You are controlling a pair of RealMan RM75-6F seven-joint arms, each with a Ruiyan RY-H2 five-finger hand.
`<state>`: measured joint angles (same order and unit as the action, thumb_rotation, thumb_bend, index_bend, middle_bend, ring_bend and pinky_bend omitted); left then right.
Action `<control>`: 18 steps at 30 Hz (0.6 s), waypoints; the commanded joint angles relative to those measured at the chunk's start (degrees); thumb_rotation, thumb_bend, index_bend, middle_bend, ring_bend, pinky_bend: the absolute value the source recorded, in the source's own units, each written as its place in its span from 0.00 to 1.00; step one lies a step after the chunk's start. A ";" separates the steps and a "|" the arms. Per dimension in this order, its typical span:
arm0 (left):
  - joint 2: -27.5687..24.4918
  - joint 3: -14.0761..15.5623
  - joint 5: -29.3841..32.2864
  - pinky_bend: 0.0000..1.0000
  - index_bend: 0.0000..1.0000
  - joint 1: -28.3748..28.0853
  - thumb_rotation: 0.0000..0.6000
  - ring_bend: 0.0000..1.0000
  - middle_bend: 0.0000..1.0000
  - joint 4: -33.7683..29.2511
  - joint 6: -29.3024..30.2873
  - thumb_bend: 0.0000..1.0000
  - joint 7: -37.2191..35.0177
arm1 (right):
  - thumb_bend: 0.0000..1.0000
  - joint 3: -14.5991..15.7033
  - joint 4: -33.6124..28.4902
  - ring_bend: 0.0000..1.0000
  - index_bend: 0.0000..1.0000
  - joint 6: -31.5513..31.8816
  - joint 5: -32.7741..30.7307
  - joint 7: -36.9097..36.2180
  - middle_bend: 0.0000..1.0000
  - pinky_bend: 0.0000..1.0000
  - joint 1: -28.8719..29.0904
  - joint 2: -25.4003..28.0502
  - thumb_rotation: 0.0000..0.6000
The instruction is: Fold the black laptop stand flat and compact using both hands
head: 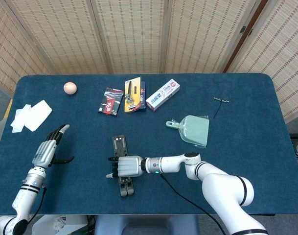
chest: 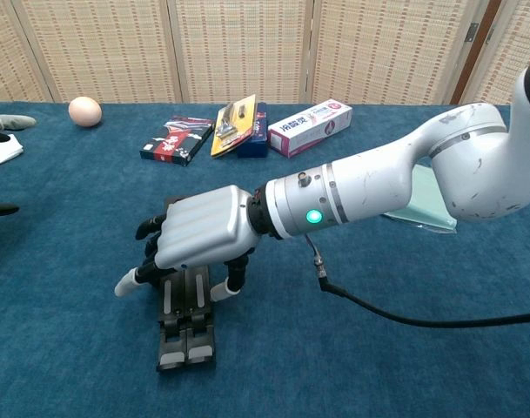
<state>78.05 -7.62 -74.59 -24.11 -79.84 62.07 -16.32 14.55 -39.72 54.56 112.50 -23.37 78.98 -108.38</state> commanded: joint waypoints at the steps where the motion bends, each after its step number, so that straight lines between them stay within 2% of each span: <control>1: 0.03 0.04 -0.06 0.00 0.00 -0.02 1.00 0.00 0.00 0.10 -0.10 0.17 -0.08 | 0.28 -0.08 0.19 0.23 0.00 0.16 -0.20 0.18 0.66 0.00 -0.24 -0.06 1.00; 4: 0.05 0.05 -0.05 0.00 0.00 -0.07 1.00 0.00 0.00 0.15 -0.29 0.17 -0.10 | 0.28 0.09 0.12 0.22 0.00 -0.30 -0.23 0.64 0.62 0.00 -0.21 0.20 1.00; 7: 0.08 -0.02 -0.11 0.00 0.00 -0.11 1.00 0.00 0.00 0.11 -0.25 0.17 -0.10 | 0.28 0.09 -0.51 0.11 0.00 -0.98 -0.53 0.79 0.42 0.00 -0.18 0.61 1.00; 8: 0.06 -0.04 -0.17 0.00 0.00 -0.13 1.00 0.00 0.00 0.06 -0.22 0.17 -0.05 | 0.28 -0.10 -0.72 0.05 0.00 -0.99 -0.71 1.24 0.33 0.00 -0.25 0.73 1.00; 11: 0.00 -0.12 -0.19 0.00 0.00 -0.22 1.00 0.00 0.00 -0.09 -0.26 0.17 0.11 | 0.27 -0.89 -1.40 0.00 0.00 -0.92 -1.44 2.31 0.10 0.00 -0.57 0.94 1.00; 12: -0.03 -0.15 -0.17 0.00 0.00 -0.26 1.00 0.00 0.00 -0.15 -0.31 0.17 0.17 | 0.27 -1.06 -1.57 0.00 0.00 -0.85 -1.56 2.69 0.05 0.00 -0.65 0.99 1.00; 14: -0.09 -0.17 -0.14 0.00 0.00 -0.36 1.00 0.00 0.00 -0.32 -0.42 0.17 0.42 | 0.26 -1.48 -2.03 0.00 0.00 -0.93 -1.98 3.59 0.00 0.00 -0.91 1.15 1.00; 18: -0.23 -0.13 -0.15 0.00 0.00 -0.45 1.00 0.00 0.00 -0.60 -0.55 0.17 0.84 | 0.23 -2.10 -3.40 0.00 0.00 -1.05 -2.75 5.13 0.00 0.00 -1.49 1.94 1.00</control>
<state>77.84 -7.76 -74.73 -24.54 -80.42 61.54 -15.52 12.66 -42.77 53.52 109.99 -18.58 77.71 -106.70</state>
